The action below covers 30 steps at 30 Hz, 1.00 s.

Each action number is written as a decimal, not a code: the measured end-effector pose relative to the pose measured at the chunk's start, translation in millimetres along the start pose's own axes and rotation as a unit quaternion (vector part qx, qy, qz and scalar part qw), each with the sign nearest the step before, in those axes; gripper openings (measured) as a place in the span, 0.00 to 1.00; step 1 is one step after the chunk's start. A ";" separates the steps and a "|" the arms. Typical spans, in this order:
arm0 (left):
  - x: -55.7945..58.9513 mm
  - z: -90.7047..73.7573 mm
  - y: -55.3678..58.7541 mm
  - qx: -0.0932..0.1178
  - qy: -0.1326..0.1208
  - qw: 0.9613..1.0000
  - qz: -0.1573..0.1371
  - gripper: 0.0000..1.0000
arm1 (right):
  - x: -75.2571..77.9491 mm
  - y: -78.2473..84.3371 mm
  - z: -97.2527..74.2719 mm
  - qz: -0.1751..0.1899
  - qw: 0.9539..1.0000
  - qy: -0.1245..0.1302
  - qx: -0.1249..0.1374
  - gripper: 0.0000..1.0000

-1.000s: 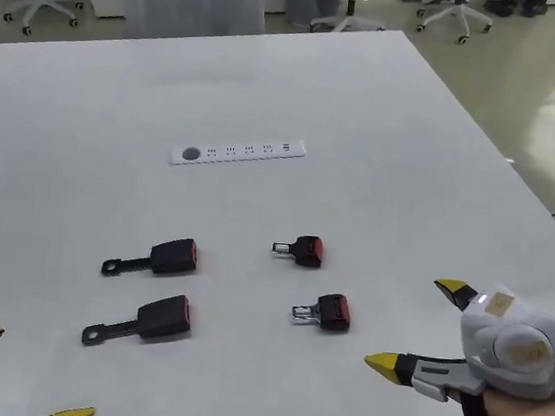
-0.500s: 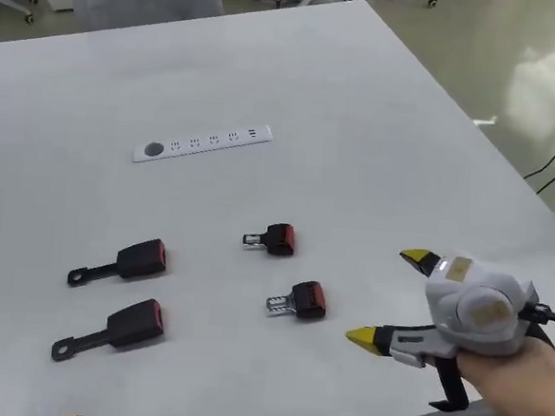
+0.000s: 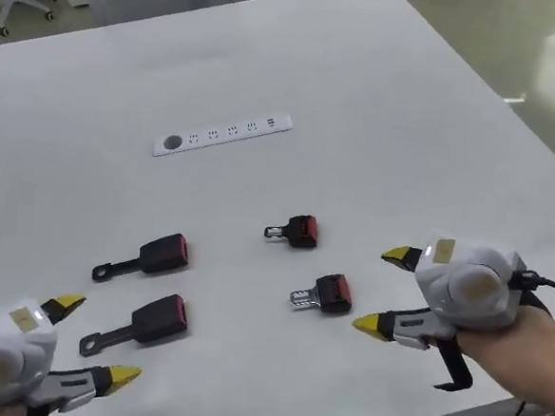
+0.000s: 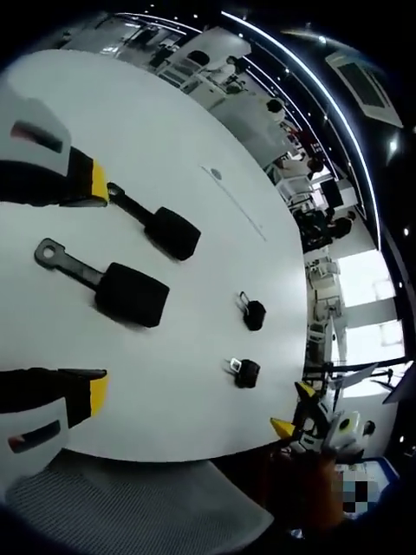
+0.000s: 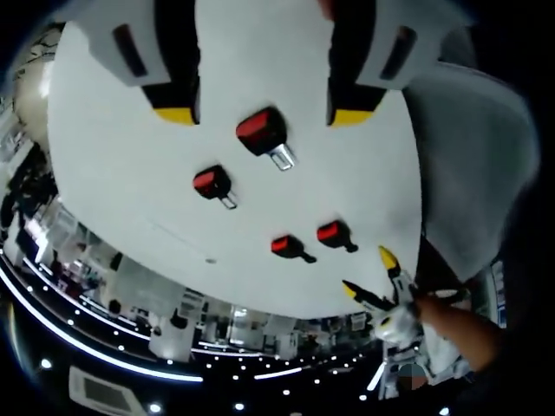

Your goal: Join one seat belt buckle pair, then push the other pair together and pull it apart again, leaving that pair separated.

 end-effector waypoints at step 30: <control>-12.9 75.3 -16.1 -0.104 0.123 0.978 0.132 0.43 | 28.9 -8.4 85.7 -0.199 0.965 -0.135 -0.107 0.39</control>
Point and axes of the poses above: the centre of the closed fingertips' face, and the gripper's own axes: z roughly forward along the fingers, x roughly to its right, y roughly out of its underside, the point moved 7 cm from there along -z, roughly backward along the fingers, and after that the axes turned 12 degrees about -x, right-handed, at the moved point
